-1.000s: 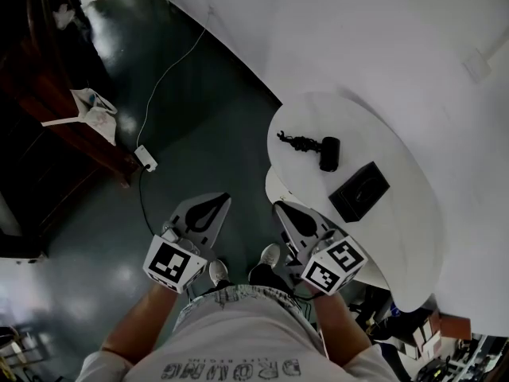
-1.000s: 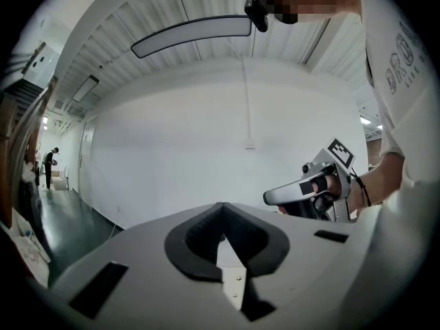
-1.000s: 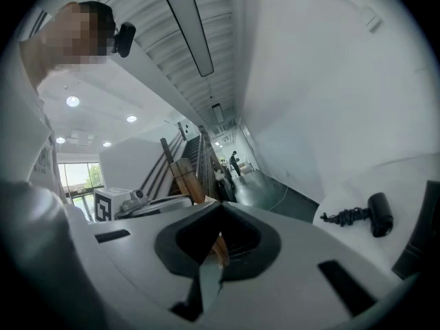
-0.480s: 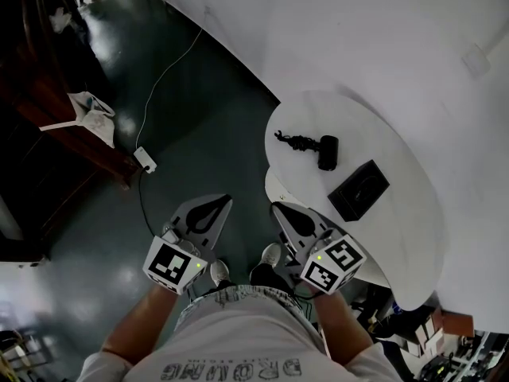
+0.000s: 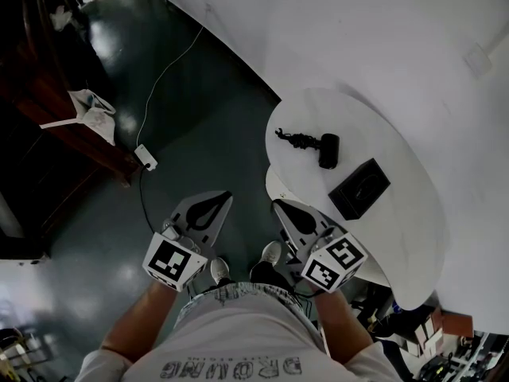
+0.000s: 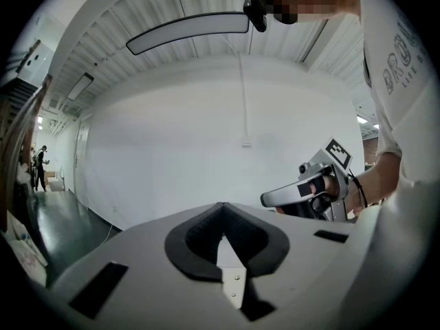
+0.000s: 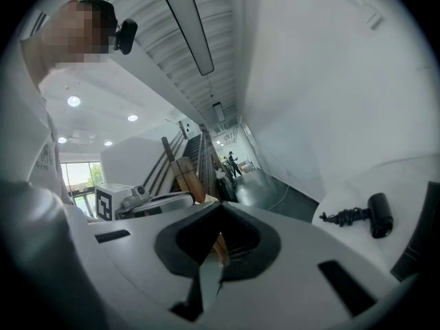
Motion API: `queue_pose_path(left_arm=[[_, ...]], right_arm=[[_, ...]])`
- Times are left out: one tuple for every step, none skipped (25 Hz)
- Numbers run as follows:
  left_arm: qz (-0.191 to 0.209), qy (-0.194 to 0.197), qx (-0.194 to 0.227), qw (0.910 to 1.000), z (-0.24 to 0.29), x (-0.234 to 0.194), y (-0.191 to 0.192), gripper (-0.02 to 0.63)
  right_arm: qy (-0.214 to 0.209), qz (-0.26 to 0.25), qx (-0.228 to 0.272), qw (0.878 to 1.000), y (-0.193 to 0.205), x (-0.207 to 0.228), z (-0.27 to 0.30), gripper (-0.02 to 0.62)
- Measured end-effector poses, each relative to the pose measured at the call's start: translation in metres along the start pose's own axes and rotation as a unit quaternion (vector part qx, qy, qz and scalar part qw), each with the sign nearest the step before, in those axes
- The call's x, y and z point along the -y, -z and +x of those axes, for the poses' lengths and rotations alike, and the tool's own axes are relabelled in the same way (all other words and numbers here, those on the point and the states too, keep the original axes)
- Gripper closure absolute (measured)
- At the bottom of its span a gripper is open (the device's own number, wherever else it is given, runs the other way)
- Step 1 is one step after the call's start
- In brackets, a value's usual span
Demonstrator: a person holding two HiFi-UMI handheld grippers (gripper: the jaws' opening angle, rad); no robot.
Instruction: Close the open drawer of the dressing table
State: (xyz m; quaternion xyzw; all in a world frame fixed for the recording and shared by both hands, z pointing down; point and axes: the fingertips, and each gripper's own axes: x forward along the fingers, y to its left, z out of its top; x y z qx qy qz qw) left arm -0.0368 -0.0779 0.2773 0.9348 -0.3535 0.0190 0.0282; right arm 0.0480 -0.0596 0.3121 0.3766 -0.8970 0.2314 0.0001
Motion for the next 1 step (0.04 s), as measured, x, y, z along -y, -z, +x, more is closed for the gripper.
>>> queue_pose_path(left_arm=[[-0.001,0.000,-0.001,1.0000,-0.0002,0.0002,0.0012,0.584]], right_arm=[[0.000,0.000,0.000,1.000,0.0002,0.0000,-0.0003,0.588]])
